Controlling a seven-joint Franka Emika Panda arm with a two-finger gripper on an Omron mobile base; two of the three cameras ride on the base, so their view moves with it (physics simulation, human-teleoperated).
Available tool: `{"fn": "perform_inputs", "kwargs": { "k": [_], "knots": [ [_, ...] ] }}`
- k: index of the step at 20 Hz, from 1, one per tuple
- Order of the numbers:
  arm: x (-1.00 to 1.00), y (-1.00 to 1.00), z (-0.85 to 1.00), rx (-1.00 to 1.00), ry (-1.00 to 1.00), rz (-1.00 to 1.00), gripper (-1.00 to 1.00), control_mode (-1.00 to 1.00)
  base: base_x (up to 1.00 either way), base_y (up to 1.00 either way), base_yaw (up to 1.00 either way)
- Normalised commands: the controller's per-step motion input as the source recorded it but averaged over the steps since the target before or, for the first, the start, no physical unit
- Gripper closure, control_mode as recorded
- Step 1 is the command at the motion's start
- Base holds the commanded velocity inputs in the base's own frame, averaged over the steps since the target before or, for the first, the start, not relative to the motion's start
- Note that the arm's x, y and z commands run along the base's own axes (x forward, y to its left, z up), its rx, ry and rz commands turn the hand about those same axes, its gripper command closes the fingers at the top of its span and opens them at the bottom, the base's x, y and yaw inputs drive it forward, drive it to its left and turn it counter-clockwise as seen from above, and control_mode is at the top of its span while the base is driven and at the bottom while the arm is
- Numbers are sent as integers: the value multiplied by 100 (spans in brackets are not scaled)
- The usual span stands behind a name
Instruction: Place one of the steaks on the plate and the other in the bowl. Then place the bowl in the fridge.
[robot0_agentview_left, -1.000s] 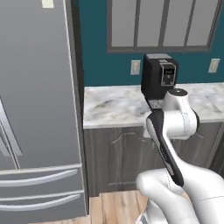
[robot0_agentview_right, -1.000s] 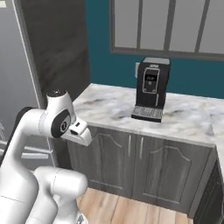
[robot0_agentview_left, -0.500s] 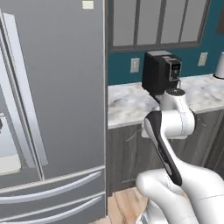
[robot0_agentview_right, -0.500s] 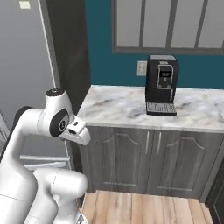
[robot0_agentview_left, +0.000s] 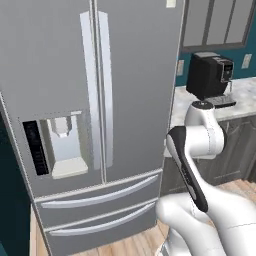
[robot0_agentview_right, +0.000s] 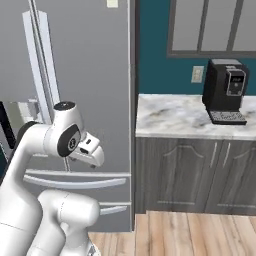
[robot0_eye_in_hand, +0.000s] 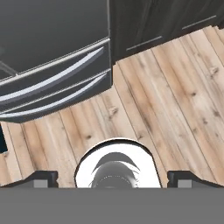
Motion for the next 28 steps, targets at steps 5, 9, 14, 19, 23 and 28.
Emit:
{"fn": "perform_inputs", "kwargs": {
  "k": [5,9,14,19,23,28],
  "knots": [
    [0,0,0,0,0,0,-100,100,-30,100,1],
    [0,0,0,0,0,0,-100,100,-14,45,12],
    [0,0,0,0,0,0,-100,100,-2,-11,18],
    [0,0,0,0,0,0,-100,100,-4,-62,4],
    [0,0,0,0,0,0,-100,100,-12,-31,0],
    [0,0,0,0,0,0,-100,100,-9,10,0]
  ]
}}
